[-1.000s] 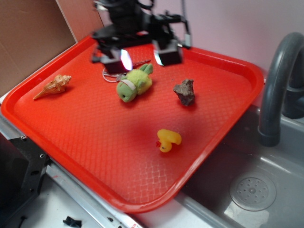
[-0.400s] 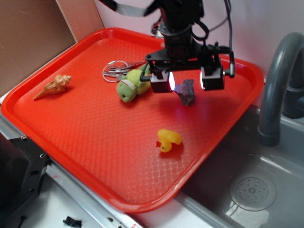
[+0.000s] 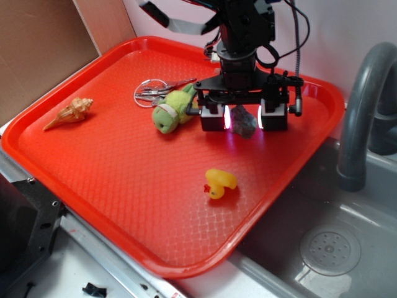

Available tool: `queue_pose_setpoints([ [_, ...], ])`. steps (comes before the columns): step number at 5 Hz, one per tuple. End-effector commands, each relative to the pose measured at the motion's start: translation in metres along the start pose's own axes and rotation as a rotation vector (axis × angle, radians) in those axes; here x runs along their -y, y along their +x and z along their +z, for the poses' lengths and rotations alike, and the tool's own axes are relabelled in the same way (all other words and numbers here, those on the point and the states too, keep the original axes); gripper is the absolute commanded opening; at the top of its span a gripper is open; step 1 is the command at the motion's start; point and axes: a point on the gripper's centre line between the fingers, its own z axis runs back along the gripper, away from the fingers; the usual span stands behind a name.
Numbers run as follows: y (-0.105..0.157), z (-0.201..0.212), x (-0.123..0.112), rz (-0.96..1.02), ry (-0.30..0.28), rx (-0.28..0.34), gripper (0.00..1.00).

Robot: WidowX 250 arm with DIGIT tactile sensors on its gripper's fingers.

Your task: Grab the rock.

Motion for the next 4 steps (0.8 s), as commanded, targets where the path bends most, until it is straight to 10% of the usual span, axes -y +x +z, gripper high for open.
queue_pose_setpoints([
  [1,-0.011,0.029,0.009,0.003,-0.026,0.066,0.0],
  [2,-0.008,0.077,-0.008,-0.148,0.027,0.124,0.0],
  [4,-0.015,0.165,-0.062,-0.405,-0.101,0.058,0.0],
])
